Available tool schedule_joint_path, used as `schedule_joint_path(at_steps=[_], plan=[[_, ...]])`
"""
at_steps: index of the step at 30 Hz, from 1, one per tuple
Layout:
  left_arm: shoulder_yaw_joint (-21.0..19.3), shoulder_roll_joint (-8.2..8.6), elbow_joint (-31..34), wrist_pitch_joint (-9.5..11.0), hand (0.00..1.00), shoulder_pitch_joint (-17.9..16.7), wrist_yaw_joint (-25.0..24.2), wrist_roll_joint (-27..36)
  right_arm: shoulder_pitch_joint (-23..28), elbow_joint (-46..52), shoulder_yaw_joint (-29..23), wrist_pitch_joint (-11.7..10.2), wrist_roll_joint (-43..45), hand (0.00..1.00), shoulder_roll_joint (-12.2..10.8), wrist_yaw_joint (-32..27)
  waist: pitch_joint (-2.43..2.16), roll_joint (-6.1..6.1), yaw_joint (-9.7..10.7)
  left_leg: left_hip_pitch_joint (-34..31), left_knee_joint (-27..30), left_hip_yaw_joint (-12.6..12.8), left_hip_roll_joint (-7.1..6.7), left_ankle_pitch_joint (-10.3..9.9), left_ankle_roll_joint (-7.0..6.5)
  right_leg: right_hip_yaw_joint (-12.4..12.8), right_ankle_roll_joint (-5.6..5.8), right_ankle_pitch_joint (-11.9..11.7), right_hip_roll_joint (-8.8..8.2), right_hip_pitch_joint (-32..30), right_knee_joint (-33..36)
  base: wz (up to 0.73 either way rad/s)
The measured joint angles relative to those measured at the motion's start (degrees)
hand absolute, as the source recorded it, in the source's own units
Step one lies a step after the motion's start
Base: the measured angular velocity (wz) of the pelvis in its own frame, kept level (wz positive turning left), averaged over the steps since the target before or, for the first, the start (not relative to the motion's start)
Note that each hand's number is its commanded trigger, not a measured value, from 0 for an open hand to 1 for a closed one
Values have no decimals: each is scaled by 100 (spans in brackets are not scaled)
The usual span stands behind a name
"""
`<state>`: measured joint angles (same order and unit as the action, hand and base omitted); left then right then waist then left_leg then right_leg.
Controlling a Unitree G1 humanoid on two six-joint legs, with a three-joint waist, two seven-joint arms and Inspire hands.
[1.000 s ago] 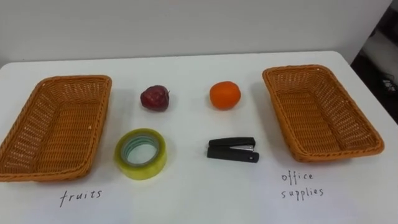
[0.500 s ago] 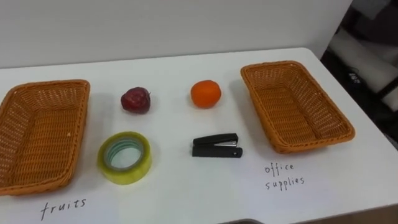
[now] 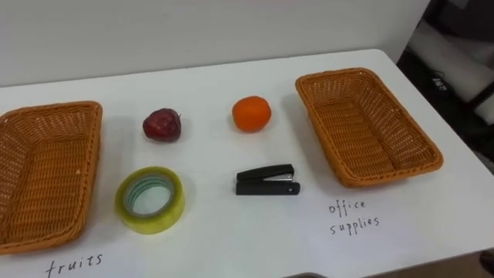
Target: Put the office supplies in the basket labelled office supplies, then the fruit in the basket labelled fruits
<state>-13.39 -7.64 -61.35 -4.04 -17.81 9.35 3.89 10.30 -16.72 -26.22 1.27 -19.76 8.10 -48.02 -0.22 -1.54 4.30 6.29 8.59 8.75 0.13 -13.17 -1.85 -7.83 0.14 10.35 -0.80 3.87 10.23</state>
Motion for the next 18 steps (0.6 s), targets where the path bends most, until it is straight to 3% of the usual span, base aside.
schedule_joint_path(at_steps=[4,10,18], plan=[[8,-6,-13,47,0,12,-16,-5,-25,842,4,-317,63,0,183,-381,13,-73,-15,36,1,21,4,-1,0,-1,6,50,-13,-14,39,0],[64,-10,-132,66,0,18,4,3,-22,1670,7,-563,743,0,323,-817,22,-153,-132,-72,28,-6,-1,2,5,-2,-12,31,7,-94,41,1],[185,-20,-292,97,0,9,4,-39,-119,2407,30,-568,1354,0,329,-692,3,-125,-166,-70,11,-14,1,2,5,-52,-11,30,4,-72,48,0]])
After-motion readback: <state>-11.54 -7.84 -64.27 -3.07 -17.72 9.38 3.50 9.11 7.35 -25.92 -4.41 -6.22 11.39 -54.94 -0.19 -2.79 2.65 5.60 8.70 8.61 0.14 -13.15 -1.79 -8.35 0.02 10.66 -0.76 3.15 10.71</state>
